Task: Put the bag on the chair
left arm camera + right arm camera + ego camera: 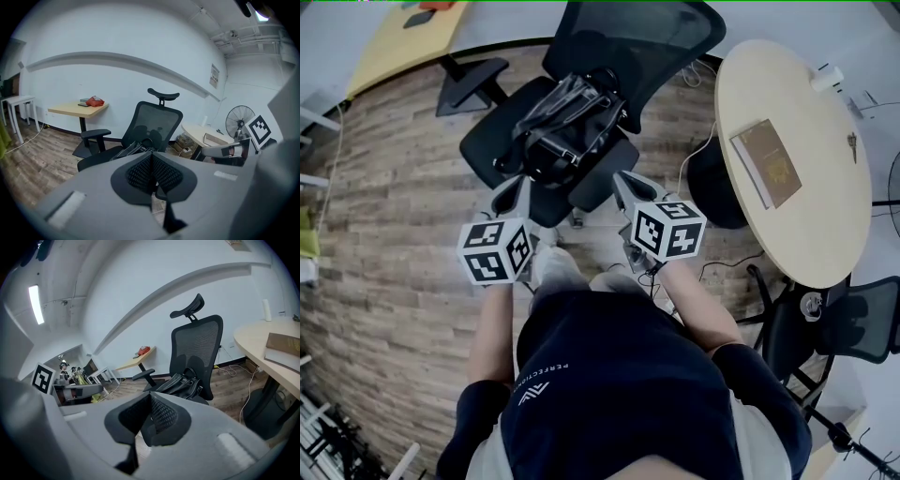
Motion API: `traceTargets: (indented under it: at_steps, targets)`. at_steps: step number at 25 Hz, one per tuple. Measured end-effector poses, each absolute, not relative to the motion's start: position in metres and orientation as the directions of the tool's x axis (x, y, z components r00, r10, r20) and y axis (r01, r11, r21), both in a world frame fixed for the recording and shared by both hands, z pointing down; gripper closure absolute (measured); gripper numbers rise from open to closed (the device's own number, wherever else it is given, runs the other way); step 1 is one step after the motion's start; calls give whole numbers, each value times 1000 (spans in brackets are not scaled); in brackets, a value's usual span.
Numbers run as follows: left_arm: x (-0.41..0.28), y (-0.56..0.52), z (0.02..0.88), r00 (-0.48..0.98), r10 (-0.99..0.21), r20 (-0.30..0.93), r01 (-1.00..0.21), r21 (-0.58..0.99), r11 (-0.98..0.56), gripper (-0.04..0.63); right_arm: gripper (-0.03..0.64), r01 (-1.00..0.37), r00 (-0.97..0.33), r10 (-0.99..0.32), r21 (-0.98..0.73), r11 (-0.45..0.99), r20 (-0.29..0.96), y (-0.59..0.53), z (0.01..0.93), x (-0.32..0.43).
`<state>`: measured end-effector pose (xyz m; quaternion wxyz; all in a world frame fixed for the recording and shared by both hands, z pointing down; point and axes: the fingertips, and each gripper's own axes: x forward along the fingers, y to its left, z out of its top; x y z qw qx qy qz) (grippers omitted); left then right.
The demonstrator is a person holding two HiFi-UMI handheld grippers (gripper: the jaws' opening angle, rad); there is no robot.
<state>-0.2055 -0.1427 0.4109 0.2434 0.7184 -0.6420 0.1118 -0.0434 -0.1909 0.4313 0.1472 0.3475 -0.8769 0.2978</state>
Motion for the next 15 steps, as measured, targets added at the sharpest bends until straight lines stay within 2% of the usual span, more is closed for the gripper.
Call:
traceTargets:
  at_steps: [15]
  targets:
    - [-215,-144,412,166,-859,484,-973,222,-63,578,615,-704,-710,-528,-449,550,466,-194,434,-54]
